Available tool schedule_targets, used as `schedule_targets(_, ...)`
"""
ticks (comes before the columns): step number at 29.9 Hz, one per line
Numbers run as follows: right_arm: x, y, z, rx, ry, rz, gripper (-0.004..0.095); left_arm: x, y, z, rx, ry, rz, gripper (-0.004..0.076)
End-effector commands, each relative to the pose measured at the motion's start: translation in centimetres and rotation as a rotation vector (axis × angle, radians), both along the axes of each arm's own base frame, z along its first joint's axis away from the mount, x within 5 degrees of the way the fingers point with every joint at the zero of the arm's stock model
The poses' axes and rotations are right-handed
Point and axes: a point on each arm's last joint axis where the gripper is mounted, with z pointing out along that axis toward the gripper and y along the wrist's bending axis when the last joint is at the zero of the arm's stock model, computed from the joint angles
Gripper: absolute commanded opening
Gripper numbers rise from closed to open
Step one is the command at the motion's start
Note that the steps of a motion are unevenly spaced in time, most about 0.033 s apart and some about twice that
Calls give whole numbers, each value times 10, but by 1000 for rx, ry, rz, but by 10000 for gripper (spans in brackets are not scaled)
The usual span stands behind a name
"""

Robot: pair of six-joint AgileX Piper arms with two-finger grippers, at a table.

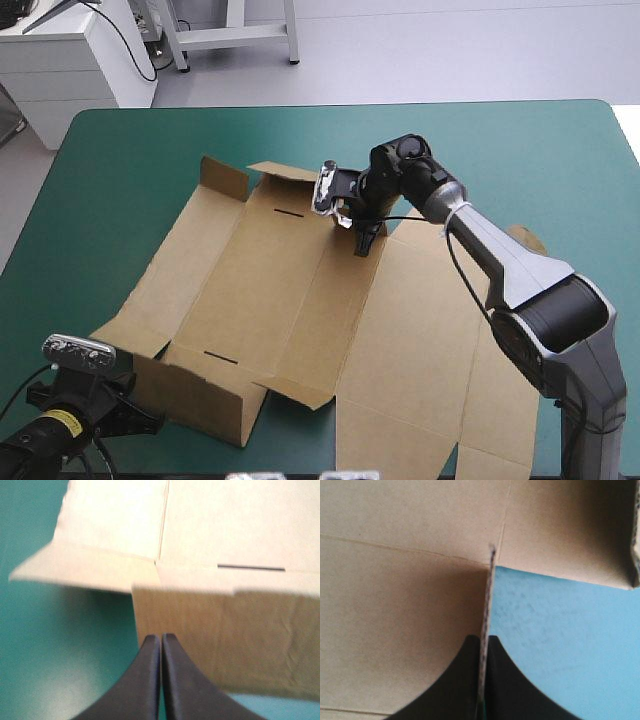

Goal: Fold the box

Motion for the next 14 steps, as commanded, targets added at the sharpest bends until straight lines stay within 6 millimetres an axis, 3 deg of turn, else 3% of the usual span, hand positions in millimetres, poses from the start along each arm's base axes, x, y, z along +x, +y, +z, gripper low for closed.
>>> schedule_targets(1,-13,15,36,86,-123,87,-19,4,-1,13,-19,-71,0,-8)
schedule_targets(14,-34,55,37,119,-190,230,-18,4,-1,13,-19,-71,0,-8)
